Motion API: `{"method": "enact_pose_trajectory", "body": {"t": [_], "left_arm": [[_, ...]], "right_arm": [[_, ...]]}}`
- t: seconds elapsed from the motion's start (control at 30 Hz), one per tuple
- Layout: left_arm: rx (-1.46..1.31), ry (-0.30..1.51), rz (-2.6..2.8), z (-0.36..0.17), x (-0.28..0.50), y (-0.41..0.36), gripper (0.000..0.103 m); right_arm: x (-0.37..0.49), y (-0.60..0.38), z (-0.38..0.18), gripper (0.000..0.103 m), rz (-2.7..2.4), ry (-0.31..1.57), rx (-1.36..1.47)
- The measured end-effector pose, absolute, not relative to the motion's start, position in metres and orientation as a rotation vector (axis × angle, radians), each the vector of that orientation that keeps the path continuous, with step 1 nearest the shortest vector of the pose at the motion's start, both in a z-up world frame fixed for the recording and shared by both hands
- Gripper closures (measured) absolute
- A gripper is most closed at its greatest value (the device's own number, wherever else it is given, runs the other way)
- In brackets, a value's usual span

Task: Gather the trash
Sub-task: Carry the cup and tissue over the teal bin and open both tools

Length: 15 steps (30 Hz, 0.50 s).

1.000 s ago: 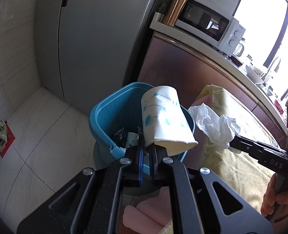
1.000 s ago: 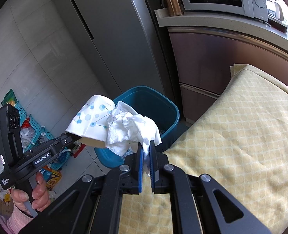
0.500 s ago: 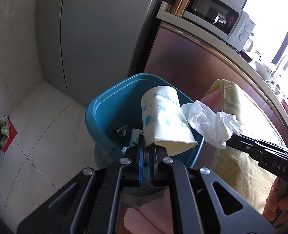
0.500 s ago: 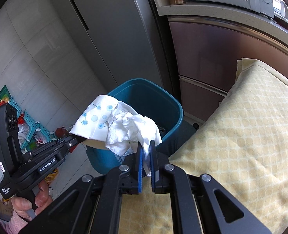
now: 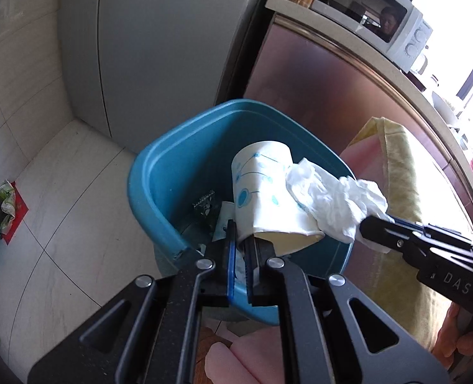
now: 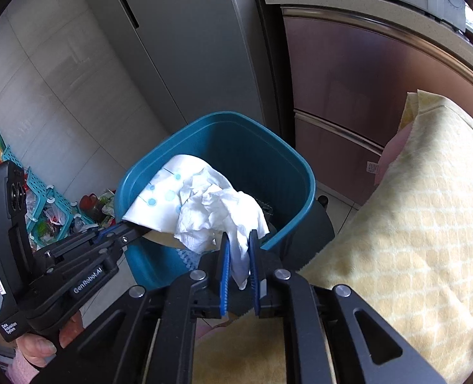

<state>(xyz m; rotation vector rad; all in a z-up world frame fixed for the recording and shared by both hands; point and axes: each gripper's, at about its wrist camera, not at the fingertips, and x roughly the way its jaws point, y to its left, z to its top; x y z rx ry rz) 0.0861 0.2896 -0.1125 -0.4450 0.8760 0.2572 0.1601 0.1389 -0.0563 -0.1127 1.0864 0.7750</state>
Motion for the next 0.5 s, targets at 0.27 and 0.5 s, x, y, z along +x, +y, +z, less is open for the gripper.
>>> {"method": "enact_pose_trajectory", "body": {"t": [0.27,0.5], "left_arm": [[-0.448,0.890,0.260,-0.122,0.092,0.288,0.097],[-0.424,0.859,0.242,-0.112,0.083,0.283,0.096]], "right_arm": [[0.163,0.146,-0.057,0.089,0.775,1.089,-0.126],[0.165,0.133,-0.055,0.086,0.782,1.080,-0.092]]}}
